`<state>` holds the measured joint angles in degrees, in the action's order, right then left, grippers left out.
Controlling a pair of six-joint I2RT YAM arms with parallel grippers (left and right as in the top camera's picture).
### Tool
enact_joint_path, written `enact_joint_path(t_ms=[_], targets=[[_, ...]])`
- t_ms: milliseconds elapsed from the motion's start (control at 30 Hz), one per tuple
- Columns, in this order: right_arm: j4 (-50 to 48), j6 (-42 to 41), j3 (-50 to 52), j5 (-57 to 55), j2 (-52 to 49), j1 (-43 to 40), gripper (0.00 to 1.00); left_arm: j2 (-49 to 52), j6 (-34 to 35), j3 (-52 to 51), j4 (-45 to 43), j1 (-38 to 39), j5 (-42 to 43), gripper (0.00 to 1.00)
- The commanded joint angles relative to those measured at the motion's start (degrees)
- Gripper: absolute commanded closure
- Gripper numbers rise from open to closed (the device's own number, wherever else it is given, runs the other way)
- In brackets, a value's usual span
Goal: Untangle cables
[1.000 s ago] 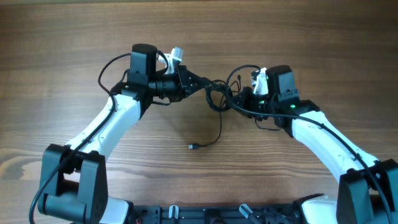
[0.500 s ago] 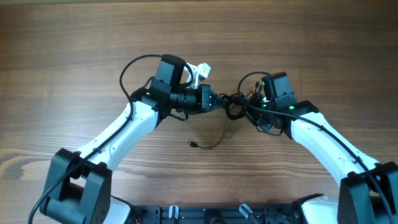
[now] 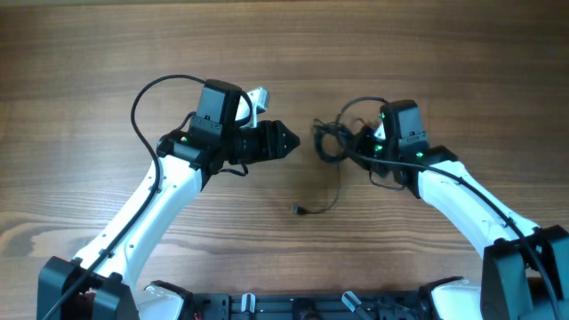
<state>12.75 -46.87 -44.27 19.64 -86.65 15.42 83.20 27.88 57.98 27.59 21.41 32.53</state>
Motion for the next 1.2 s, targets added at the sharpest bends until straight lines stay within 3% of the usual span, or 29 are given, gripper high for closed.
enact_joint_path(t_ms=[0, 167, 367, 500, 567, 667, 767, 900, 1033, 1167], targets=[[-4.0, 10.9, -0.2, 18.0, -0.2, 0.2, 0.96, 1.4, 3.0, 0.3, -1.9, -0.1, -1.5, 0.36], [-4.8, 11.0, -0.2, 22.3, -0.2, 0.2, 0.96, 1.7, 6.0, 0.3, -4.3, -0.1, -0.2, 0.35], [-5.1, 10.9, -0.2, 24.2, -0.2, 0.2, 0.96, 2.4, 9.4, 0.3, -7.9, 0.0, 3.0, 0.46], [-5.1, 10.9, -0.2, 24.4, -0.2, 0.2, 0.96, 4.0, 11.2, 0.3, -8.6, -0.1, 6.5, 0.63], [-5.1, 10.9, -0.2, 24.2, -0.2, 0.2, 0.96, 4.0, 11.6, 0.4, -9.0, -0.1, 6.4, 0.82], [-5.0, 10.9, -0.2, 23.9, -0.2, 0.2, 0.96, 4.0, 11.6, 0.4, -9.4, -0.4, 6.4, 0.96], [-3.2, 10.8, -0.2, 19.9, -0.2, 0.2, 0.96, 4.0, 11.6, 0.4, -10.3, -1.6, 6.4, 0.96], [11.8, 1.3, -0.2, -5.6, -0.2, 0.2, 0.92, 2.9, 9.8, 0.4, -10.6, -2.4, 6.7, 0.96], [7.0, 4.7, -0.3, -4.1, -0.2, 0.2, 0.71, 2.8, 6.4, 0.4, -7.1, -2.1, 6.6, 0.96], [-1.7, 11.2, -0.3, 9.9, -0.1, 0.2, 0.67, 2.8, -2.4, 0.4, -1.9, -2.1, 3.7, 0.96]])
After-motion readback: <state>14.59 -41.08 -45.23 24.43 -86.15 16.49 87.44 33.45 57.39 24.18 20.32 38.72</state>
